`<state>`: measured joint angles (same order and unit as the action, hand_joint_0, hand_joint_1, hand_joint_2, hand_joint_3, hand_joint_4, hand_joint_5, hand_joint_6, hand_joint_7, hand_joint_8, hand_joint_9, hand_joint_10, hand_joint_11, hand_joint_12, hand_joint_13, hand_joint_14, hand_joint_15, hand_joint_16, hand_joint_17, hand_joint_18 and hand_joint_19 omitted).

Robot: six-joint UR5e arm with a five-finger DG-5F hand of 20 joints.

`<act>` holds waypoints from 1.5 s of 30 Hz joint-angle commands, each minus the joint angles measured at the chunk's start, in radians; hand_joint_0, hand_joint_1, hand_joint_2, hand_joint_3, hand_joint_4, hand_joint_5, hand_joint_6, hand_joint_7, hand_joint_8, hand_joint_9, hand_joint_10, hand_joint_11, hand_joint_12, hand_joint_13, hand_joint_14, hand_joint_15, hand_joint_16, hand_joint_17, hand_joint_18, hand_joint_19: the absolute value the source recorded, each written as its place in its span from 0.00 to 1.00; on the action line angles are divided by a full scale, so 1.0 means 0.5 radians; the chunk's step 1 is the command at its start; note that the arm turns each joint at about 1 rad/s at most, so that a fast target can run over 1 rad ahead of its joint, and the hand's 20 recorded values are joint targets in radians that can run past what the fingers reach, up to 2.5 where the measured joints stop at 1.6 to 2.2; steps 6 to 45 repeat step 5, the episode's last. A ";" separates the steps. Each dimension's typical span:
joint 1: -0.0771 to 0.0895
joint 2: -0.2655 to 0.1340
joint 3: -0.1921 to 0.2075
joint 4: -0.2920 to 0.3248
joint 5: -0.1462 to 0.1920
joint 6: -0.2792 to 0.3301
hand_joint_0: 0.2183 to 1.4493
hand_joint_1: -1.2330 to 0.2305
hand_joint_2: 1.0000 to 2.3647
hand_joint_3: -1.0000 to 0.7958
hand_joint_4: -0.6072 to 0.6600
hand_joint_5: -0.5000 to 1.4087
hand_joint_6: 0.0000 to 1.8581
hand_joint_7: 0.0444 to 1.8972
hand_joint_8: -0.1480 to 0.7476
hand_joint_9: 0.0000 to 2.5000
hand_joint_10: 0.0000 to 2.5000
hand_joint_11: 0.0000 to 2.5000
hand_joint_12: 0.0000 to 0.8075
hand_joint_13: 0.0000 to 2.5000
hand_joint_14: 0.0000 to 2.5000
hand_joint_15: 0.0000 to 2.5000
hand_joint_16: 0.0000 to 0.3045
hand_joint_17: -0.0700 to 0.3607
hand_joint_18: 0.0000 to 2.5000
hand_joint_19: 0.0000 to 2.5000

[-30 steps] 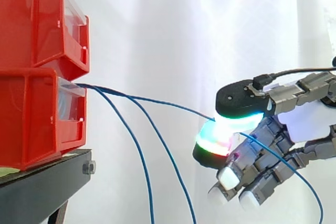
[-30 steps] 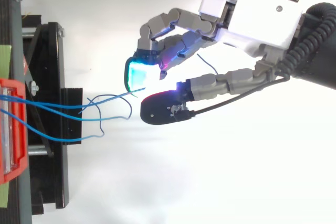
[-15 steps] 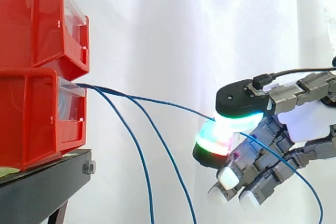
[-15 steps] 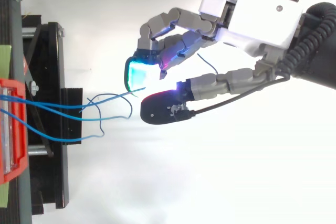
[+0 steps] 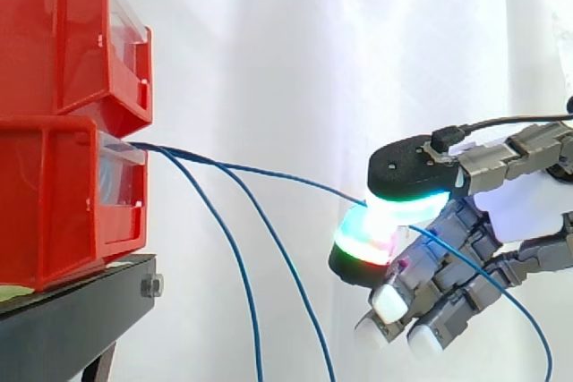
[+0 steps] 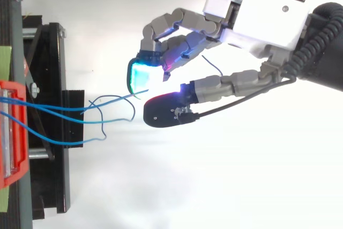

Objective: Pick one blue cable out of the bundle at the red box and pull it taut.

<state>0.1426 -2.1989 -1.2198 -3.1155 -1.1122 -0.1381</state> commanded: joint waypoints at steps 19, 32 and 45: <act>0.000 -0.002 -0.003 0.000 0.000 0.000 0.30 0.25 0.01 0.51 0.43 0.23 0.46 0.55 0.51 0.32 0.00 0.17 0.44 0.19 0.00 0.08 0.17 0.44 0.25 0.10; 0.000 -0.002 -0.003 0.000 0.000 0.000 0.30 0.25 0.01 0.51 0.43 0.23 0.46 0.55 0.51 0.32 0.00 0.17 0.44 0.19 0.00 0.08 0.17 0.44 0.25 0.10; 0.000 -0.002 -0.003 0.000 0.000 0.000 0.30 0.25 0.01 0.51 0.43 0.23 0.46 0.55 0.51 0.32 0.00 0.17 0.44 0.19 0.00 0.08 0.17 0.44 0.25 0.10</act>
